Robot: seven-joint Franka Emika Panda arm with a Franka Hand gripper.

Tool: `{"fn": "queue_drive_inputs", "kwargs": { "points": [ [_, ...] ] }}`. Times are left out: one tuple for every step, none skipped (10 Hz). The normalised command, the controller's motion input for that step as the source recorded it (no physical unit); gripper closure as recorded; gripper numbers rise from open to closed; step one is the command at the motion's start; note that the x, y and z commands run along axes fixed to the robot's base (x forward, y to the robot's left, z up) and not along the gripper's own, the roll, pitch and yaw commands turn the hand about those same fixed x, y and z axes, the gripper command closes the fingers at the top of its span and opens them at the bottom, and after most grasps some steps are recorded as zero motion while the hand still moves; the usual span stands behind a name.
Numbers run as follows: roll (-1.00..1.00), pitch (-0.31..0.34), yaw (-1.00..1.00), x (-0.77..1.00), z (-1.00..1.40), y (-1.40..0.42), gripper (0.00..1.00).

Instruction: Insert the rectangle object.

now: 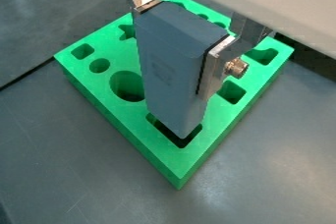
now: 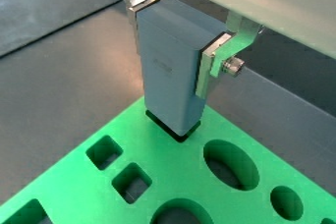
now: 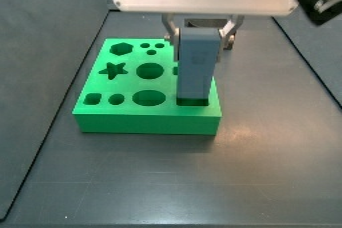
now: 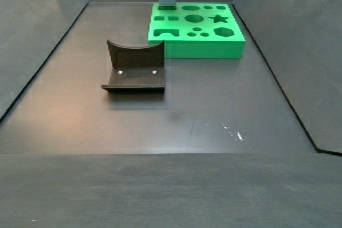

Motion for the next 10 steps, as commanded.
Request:
{"fn": "queue_drive_inputs", "kwargs": {
  "points": [
    [-0.02, -0.021, 0.0, 0.0, -0.31, 0.0, 1.0],
    [-0.03, -0.001, 0.0, 0.0, -0.28, 0.0, 1.0],
    [-0.09, -0.004, -0.07, 0.01, -0.3, 0.0, 1.0],
    [-0.08, 0.0, -0.15, 0.09, -0.29, -0.06, 1.0],
    [-0.08, 0.0, -0.18, 0.14, -0.35, -0.07, 1.0],
    [-0.06, 0.0, -0.15, 0.27, -0.45, -0.04, 1.0],
    [0.0, 0.0, -0.04, 0.21, -0.5, 0.0, 1.0],
    [0.0, -0.006, 0.04, 0.03, -0.57, 0.0, 1.0],
    [0.04, -0.044, 0.14, 0.0, -0.6, 0.0, 1.0],
    [0.11, -0.019, 0.18, 0.0, -0.55, 0.0, 1.0]
  ]
}}
